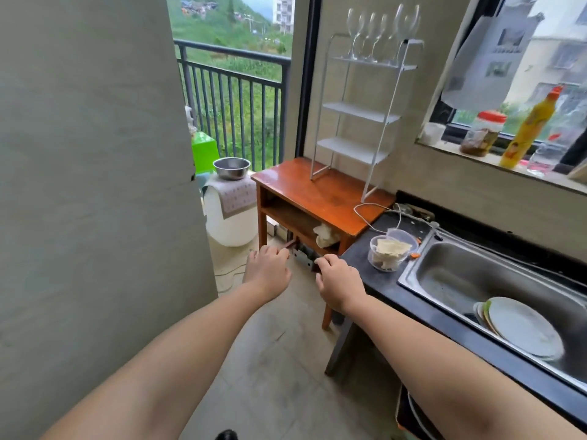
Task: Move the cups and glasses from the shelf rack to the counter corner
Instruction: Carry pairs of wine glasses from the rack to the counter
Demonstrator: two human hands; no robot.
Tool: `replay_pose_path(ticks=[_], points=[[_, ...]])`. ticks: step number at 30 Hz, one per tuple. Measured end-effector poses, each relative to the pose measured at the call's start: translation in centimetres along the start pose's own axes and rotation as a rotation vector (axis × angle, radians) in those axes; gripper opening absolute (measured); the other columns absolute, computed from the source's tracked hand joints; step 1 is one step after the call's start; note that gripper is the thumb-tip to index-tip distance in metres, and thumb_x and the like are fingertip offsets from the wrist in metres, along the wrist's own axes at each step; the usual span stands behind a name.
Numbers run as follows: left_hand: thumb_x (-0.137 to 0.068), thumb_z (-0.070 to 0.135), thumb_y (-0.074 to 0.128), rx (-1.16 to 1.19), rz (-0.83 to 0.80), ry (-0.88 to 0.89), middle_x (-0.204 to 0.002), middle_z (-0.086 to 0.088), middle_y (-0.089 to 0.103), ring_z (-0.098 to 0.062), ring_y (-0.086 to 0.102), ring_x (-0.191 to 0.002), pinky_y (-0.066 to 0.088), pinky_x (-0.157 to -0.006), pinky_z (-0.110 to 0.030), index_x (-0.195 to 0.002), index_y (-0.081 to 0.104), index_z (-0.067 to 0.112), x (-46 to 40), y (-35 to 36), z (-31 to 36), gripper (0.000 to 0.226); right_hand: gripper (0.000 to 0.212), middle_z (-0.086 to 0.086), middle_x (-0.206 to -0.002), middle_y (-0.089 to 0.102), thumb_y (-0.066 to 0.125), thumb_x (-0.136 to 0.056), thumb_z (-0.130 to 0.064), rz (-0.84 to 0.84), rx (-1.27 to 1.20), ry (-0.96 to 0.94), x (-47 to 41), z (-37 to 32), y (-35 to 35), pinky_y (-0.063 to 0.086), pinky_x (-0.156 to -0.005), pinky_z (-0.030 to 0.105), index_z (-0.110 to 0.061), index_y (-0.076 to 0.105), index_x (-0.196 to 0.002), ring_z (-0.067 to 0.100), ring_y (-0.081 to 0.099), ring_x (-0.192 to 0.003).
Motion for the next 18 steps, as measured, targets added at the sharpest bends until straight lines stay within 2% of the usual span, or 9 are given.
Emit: replay_pose_path(ticks=[11,15,18], points=[[-0.091,0.025,0.041,-0.042,-0.013,0.096,-0.124,-0.006,0.054,-0.026,0.046,-0.122,0.033,-0.105,-0.040,-0.119,0.055,0.017,-19.3,-3.9,-9.9,0.032,0.038,0.007,-0.139,0.047,0.039,-0.099,-0.027,0.068,-0.037,0.141,-20.6,-3.0,-0.3,0.044,-0.099,0.040,-0.016,0.046,-0.135,0.029,0.050,-0.122],[-0.091,0.025,0.041,-0.033,-0.014,0.129,-0.126,-0.006,0.053,-0.025,0.044,-0.125,0.031,-0.109,-0.040,-0.123,0.054,0.017,-24.2,-4.5,-10.3,0.035,0.041,0.007,-0.142,0.045,0.037,-0.099,-0.028,0.062,0.001,0.144,-24.5,-2.4,-1.1,0.042,-0.102,0.041,-0.017,0.044,-0.138,0.028,0.048,-0.125],[-0.092,0.025,0.040,-0.048,-0.012,0.192,-0.129,-0.008,0.053,-0.027,0.045,-0.125,0.032,-0.109,-0.042,-0.123,0.053,0.015,-29.7,-4.6,-9.3,0.035,0.041,0.006,-0.143,0.046,0.038,-0.100,-0.027,0.117,0.006,0.163,-29.1,-0.3,-2.7,0.043,-0.105,0.040,-0.017,0.044,-0.138,0.025,0.049,-0.127]])
Point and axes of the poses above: each hand's wrist, its own x-axis away from the middle knuckle, its own y-axis out of the palm, z = x × y, the point moved 2 cm from there along -x, towards the middle knuckle
